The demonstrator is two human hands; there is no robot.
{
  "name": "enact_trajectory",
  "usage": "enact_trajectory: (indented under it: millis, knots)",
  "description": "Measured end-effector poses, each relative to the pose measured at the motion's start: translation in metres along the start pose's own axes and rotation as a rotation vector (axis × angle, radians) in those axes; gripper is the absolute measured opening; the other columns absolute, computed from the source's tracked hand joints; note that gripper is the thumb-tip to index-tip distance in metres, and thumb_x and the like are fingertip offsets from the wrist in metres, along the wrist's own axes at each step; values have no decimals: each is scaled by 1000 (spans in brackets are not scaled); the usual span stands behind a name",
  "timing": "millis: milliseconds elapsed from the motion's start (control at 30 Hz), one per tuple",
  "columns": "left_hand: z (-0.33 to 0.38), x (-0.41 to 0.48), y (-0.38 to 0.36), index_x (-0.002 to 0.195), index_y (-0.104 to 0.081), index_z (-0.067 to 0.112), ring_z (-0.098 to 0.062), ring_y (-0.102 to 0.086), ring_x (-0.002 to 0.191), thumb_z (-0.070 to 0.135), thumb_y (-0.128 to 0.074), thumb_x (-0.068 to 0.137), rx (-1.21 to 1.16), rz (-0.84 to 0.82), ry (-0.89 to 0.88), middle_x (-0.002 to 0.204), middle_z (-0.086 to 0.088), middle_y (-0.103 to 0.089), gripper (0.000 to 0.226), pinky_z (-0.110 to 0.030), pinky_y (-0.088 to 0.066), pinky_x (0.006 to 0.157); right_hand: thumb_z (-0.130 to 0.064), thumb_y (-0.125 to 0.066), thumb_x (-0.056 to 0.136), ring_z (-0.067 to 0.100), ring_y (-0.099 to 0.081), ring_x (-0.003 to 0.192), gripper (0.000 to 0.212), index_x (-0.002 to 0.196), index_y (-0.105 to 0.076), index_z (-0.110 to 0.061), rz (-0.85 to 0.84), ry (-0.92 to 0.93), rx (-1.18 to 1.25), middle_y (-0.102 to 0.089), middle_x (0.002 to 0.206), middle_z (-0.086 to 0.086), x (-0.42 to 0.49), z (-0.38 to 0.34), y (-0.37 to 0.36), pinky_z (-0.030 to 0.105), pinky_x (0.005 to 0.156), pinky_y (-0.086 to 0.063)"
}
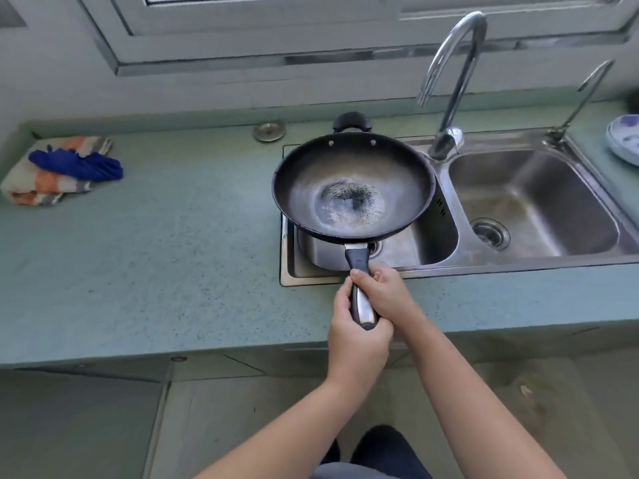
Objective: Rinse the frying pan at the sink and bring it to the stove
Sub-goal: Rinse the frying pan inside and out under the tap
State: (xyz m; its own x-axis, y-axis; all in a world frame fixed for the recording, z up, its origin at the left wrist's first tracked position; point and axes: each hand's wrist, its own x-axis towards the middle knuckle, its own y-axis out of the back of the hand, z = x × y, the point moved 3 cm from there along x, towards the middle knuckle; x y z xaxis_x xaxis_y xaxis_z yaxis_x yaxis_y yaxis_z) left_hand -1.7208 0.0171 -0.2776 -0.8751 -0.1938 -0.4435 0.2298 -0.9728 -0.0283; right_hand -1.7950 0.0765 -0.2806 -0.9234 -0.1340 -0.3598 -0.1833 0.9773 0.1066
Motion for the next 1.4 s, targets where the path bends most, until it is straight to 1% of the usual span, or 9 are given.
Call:
enact_trajectory:
  millis: [200,533,667,833,967,1100,1233,1333,1400]
  knots:
    - [-9,16,-38,133,-43,35,-11,-55,57,8,-61,71,-16,24,51,107,-7,-69,70,-22,-46,55,-2,-48,93,-2,-40,25,41,57,-34,-12,-15,-52,10,-40,25,-12,16,11,34,10,34,-32]
    - [-39,23,-75,135,-44,29,-21,-57,71,-2,-62,74,11,131,32,109,-10,-68,71,-30,-50,63,-10,-52,92,0,-49,46,23,70,-45,-13,-101,-67,-58,-47,58,-2,26,46,66,14,49,-40]
    - [-60,22,-75,131,-46,36,-38,-64,99,7,-68,70,35,183,45,117,-4,-67,72,-52,-53,82,-15,-53,92,0,-51,52,18,74,-50,-19,-104,-65,-121,-52,60,-7,25,66,67,17,55,-41]
    - [-75,17,-74,130,-43,28,28,-52,94,-5,-70,76,46,209,13,109,31,-52,69,1,-43,84,-15,-54,90,15,-55,68,5,94,-55,-18,-118,-42,-130,-58,70,-1,14,84,67,32,69,-46]
    - [-75,18,-75,125,-42,33,23,-52,96,-2,-70,76,114,227,-8,110,26,-54,66,-2,-42,88,-11,-55,90,14,-60,82,33,122,-51,-11,-149,-44,-94,-63,86,-1,9,83,69,36,83,-50]
    - [-74,15,-73,138,-42,22,-3,-56,113,3,-70,77,176,222,2,121,12,-54,70,-32,-48,99,-9,-54,90,14,-61,91,41,130,-46,-7,-163,-47,-79,-65,98,5,7,83,70,34,89,-48]
    - [-72,11,-72,138,-42,27,26,-53,83,10,-70,78,219,211,24,110,22,-59,68,5,-41,70,-10,-53,90,17,-61,87,28,116,-51,-18,-194,-51,-83,-66,94,7,4,86,74,36,86,-48]
    - [-67,6,-70,139,-41,28,5,-57,101,20,-67,82,330,227,37,120,15,-58,63,-2,-42,79,-16,-54,90,19,-60,91,39,129,-50,-16,-169,-78,-204,-61,93,2,2,88,86,33,87,-48]
    - [-65,4,-68,139,-41,24,-13,-54,115,25,-62,83,444,254,41,128,3,-56,59,-24,-44,96,-20,-52,91,22,-62,98,37,127,-54,-14,-160,-66,-277,-59,96,1,-1,86,99,36,91,-49]
